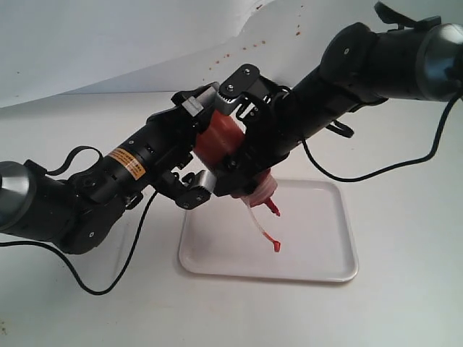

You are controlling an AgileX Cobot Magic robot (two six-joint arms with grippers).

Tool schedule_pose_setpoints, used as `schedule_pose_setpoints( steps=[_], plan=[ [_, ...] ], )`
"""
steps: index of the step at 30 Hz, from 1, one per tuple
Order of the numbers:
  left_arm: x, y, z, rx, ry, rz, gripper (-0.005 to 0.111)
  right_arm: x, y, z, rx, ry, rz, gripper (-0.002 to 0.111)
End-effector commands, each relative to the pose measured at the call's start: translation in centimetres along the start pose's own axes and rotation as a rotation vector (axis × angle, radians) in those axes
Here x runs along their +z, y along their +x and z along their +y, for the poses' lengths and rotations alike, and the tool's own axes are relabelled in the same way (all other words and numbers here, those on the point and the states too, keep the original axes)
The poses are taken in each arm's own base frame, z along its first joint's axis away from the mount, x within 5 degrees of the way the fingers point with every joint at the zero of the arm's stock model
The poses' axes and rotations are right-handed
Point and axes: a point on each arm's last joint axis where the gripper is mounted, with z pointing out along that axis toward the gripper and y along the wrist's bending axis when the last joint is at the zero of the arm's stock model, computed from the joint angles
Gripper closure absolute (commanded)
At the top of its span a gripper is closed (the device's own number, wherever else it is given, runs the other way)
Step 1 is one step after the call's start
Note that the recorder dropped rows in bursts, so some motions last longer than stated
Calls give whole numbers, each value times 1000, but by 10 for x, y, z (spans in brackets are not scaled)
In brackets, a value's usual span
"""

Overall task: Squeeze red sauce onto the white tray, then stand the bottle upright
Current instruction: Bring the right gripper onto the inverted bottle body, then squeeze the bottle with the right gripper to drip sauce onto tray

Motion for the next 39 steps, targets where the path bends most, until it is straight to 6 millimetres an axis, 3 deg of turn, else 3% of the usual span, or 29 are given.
schedule_pose_setpoints(
  steps=[1, 4, 6, 10, 11, 32, 33, 35, 38, 39],
  plan=[
    [2, 7, 14, -25, -80, 52, 107, -1, -5, 6, -34, -11, -14, 7],
    [2, 7, 14, -25, -80, 52, 107, -1, -5, 6, -44, -8, -7, 26],
    [2, 7, 14, -25, -80, 52, 107, -1, -5, 6, -52, -7, -6, 48],
    [2, 7, 14, -25, -80, 52, 107, -2, -5, 7, -78, -10, -6, 107],
    [2, 7, 14, -25, -80, 52, 107, -2, -5, 7, -76, -10, -6, 108],
    [2, 7, 14, -25, -80, 52, 107, -2, -6, 7, -60, -13, -20, 107],
    [2, 7, 14, -25, -80, 52, 107, -2, -6, 7, -57, -13, -20, 104],
    [2, 8, 13, -30, -73, 63, 107, -4, -7, 7, -19, -10, -25, 83],
    [2, 9, 13, -31, -72, 65, 107, -10, -11, 9, -25, -2, -39, 39],
    [2, 9, 13, -31, -72, 65, 107, -12, -11, 9, -27, -2, -42, 33]
  ],
)
